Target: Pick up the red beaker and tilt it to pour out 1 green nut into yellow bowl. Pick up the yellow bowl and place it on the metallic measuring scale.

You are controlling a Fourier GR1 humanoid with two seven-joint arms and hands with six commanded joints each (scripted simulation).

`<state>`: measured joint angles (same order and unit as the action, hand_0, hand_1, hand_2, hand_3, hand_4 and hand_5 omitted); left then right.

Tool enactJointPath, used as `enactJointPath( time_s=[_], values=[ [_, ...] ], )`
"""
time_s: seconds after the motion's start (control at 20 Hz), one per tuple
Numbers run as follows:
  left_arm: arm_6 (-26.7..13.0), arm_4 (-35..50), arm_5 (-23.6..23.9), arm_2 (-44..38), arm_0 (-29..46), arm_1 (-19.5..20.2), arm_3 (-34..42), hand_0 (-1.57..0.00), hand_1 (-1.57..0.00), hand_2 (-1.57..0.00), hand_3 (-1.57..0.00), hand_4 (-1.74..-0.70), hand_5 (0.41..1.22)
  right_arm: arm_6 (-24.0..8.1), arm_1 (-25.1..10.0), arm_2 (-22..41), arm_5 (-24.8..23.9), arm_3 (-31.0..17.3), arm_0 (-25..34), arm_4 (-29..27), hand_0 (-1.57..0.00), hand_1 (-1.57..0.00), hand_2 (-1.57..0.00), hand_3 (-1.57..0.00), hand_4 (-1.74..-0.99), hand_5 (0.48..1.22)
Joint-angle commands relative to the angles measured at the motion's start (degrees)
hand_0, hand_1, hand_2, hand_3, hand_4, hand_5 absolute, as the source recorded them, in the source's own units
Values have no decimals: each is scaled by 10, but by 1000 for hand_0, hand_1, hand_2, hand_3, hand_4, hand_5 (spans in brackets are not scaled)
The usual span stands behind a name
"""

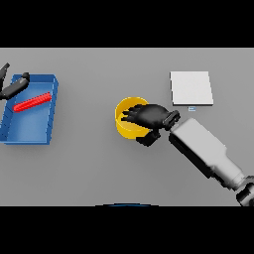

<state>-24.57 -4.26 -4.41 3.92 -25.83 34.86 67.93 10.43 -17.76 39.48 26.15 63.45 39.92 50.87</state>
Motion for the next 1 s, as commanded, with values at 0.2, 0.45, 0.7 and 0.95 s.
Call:
enactJointPath(
  time_s=[0.2, 0.45, 0.7, 0.95],
  values=[
    [7, 0, 0, -1, 4, 2, -1, 1, 1, 1, 1, -788, 710, 31, -5, 2, -9, 3, -6, -3, -857, -826, -789, -679, -1492, 1052],
    [5, -4, -1, 0, -3, 4, -6, 1, 1, 1, 1, -784, 711, 26, -11, 4, 16, 15, -6, -16, -1337, -1327, -1246, -1066, -1658, 1166],
    [1, 3, -4, -1, 4, 5, 7, 1, 1, 1, 1, -786, 704, 24, -24, 1, 32, 34, -4, -24, -1494, -1491, -1362, -1198, -1714, 1203],
    [4, -5, -2, 4, 1, 5, 7, 1, 1, 1, 1, -771, 707, -5, -42, -25, 68, 75, 13, -48, -1546, -1545, -1459, -1160, -1732, 1215]
  ],
)
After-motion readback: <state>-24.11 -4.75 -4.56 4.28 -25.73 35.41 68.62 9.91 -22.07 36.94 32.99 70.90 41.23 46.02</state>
